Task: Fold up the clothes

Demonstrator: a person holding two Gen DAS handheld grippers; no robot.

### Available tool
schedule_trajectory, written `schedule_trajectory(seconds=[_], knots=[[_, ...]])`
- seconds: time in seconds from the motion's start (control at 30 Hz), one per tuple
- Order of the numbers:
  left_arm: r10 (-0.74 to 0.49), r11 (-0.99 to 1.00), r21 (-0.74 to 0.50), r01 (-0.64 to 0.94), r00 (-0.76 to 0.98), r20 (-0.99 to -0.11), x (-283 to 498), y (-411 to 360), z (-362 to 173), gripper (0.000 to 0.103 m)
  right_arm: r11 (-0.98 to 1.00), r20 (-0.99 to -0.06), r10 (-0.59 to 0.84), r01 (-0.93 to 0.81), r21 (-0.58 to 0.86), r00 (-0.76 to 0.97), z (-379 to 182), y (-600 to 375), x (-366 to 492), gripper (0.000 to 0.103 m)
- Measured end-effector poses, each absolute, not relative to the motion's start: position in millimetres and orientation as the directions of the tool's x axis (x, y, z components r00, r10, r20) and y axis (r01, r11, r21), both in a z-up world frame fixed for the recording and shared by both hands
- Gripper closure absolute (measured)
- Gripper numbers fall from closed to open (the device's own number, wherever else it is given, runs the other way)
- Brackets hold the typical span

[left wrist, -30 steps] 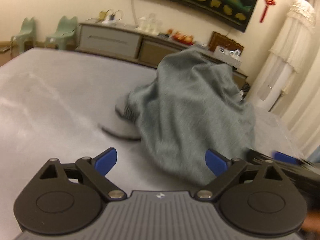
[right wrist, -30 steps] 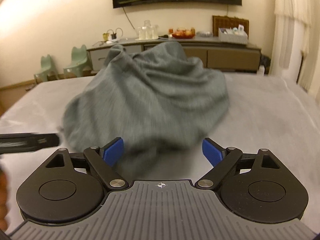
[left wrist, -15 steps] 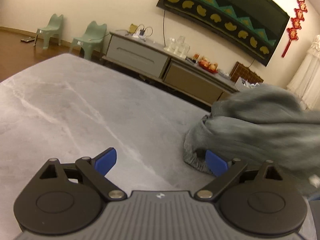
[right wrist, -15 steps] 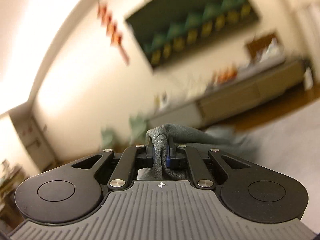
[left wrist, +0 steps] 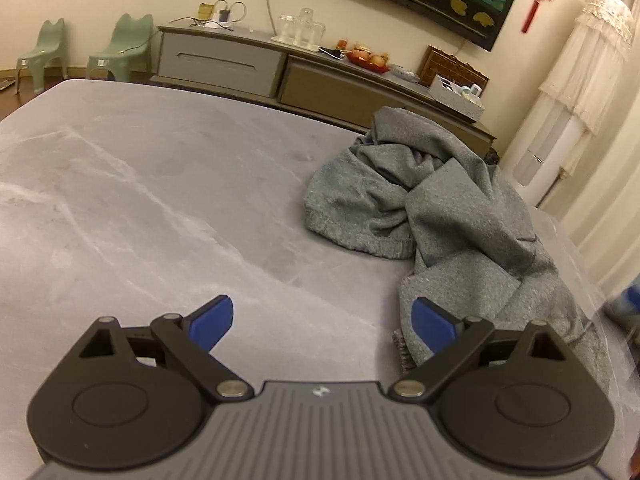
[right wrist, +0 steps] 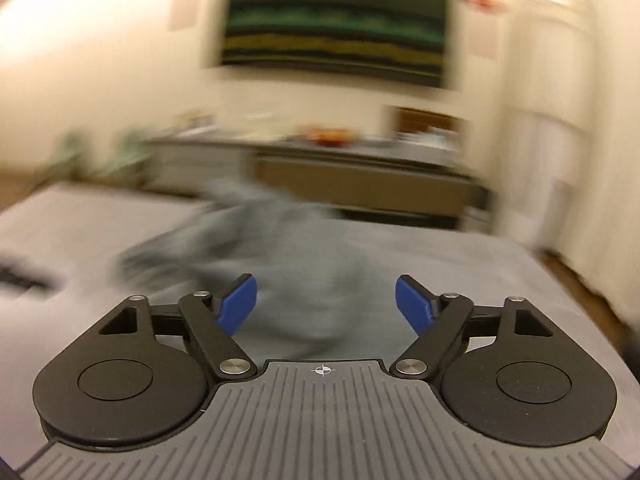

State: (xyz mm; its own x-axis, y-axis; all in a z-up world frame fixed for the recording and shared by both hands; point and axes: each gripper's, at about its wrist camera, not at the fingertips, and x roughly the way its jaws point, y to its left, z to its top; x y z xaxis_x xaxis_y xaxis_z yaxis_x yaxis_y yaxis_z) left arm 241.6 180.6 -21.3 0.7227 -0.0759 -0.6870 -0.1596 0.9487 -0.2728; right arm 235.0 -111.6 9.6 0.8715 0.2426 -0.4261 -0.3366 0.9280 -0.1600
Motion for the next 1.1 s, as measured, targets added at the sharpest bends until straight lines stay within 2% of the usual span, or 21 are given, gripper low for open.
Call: schedule_trajectory(seconds=[0.13, 0.2, 0.23, 0.27, 0.3, 0.33, 0.4, 0.47, 0.53, 0.6, 0.63, 0.67, 0.7, 0.77, 0.8, 0.87, 0.97, 1.03, 1.1], knots=[[-0.066, 0.932, -0.304, -0.197, 0.733, -0.677, 240.5, 199.4, -19.9, 0.004, 0.790, -0.565, 0.331, -0.550, -0.272, 0.755, -24.9, -41.7, 252.0, 0.018], [-0.067, 0.921, -0.325, -0.215, 0.735, -0.675, 239.6, 208.1, -17.1, 0.004, 0.750, -0.647, 0.322, -0.603, -0.271, 0.691, -46.9, -20.6, 263.9, 0.039], [-0.066, 0.915, -0.336, -0.223, 0.738, -0.671, 238.8, 213.3, -14.7, 0.004, 0.754, -0.673, 0.312, -0.606, -0.254, 0.670, -52.0, -14.3, 268.4, 0.064], [-0.065, 0.910, -0.346, -0.228, 0.746, -0.662, 237.2, 216.6, -12.4, 0.004, 0.765, -0.695, 0.301, -0.601, -0.233, 0.653, -55.4, -9.0, 272.5, 0.076], [-0.056, 0.905, -0.353, -0.238, 0.756, -0.653, 235.6, 221.3, -8.7, 0.004, 0.784, -0.707, 0.296, -0.586, -0.205, 0.642, -53.0, -3.4, 277.6, 0.084], [-0.046, 0.900, -0.359, -0.248, 0.765, -0.643, 234.0, 226.0, -4.7, 0.004, 0.808, -0.708, 0.317, -0.571, -0.147, 0.631, -46.6, 0.2, 281.1, 0.087], [0.040, 0.879, -0.353, -0.321, 0.787, -0.616, 226.3, 239.0, 4.6, 0.005, 0.837, -0.692, 0.416, -0.545, 0.039, 0.590, -29.3, 5.0, 285.8, 0.088], [0.156, 0.835, -0.351, -0.423, 0.795, -0.586, 214.6, 257.1, 14.9, 0.005, 0.768, -0.618, 0.602, -0.579, 0.274, 0.506, -4.3, 10.3, 275.1, 0.088], [0.208, 0.787, -0.392, -0.476, 0.803, -0.558, 203.3, 276.3, 21.3, 0.005, 0.644, -0.553, 0.730, -0.676, 0.359, 0.402, 17.0, 26.7, 256.9, 0.087], [0.203, 0.754, -0.436, -0.492, 0.805, -0.558, 195.6, 293.7, 23.2, 0.005, 0.550, -0.591, 0.752, -0.774, 0.315, 0.293, 27.6, 44.6, 250.0, 0.063], [0.194, 0.740, -0.455, -0.496, 0.805, -0.561, 193.2, 300.4, 23.0, 0.005, 0.538, -0.607, 0.738, -0.801, 0.263, 0.296, 32.5, 48.8, 250.5, 0.045], [0.185, 0.725, -0.474, -0.499, 0.804, -0.565, 190.8, 307.1, 22.8, 0.005, 0.575, -0.601, 0.708, -0.797, 0.185, 0.371, 39.6, 46.9, 256.6, 0.033], [0.172, 0.715, -0.489, -0.499, 0.804, -0.569, 190.4, 310.1, 21.4, 0.005, 0.620, -0.582, 0.671, -0.778, 0.102, 0.459, 47.2, 43.6, 264.1, 0.029], [0.125, 0.714, -0.511, -0.479, 0.805, -0.579, 193.4, 310.2, 17.8, 0.005, 0.743, -0.543, 0.582, -0.668, 0.051, 0.606, 57.8, 28.5, 301.6, 0.019], [0.096, 0.725, -0.515, -0.458, 0.807, -0.583, 196.5, 306.5, 15.7, 0.005, 0.798, -0.522, 0.528, -0.601, 0.035, 0.670, 62.8, 20.5, 321.6, 0.019], [0.036, 0.747, -0.520, -0.414, 0.806, -0.590, 202.9, 298.5, 11.5, 0.005, 0.898, -0.542, 0.381, -0.440, 0.023, 0.749, 54.5, 5.1, 374.0, 0.019], [-0.004, 0.791, -0.490, -0.366, 0.797, -0.604, 211.6, 284.7, 8.1, 0.005, 0.963, -0.632, 0.196, -0.269, -0.020, 0.750, 15.1, -9.8, 445.3, 0.019], [-0.009, 0.808, -0.469, -0.356, 0.789, -0.614, 215.7, 280.1, 4.7, 0.005, 0.968, -0.683, 0.130, -0.242, -0.071, 0.718, -14.4, -14.0, 469.5, 0.022], [-0.006, 0.802, -0.473, -0.363, 0.788, -0.615, 218.4, 284.3, 4.2, 0.005, 0.964, -0.724, 0.150, -0.262, -0.044, 0.673, -34.9, -21.4, 477.8, 0.045]])
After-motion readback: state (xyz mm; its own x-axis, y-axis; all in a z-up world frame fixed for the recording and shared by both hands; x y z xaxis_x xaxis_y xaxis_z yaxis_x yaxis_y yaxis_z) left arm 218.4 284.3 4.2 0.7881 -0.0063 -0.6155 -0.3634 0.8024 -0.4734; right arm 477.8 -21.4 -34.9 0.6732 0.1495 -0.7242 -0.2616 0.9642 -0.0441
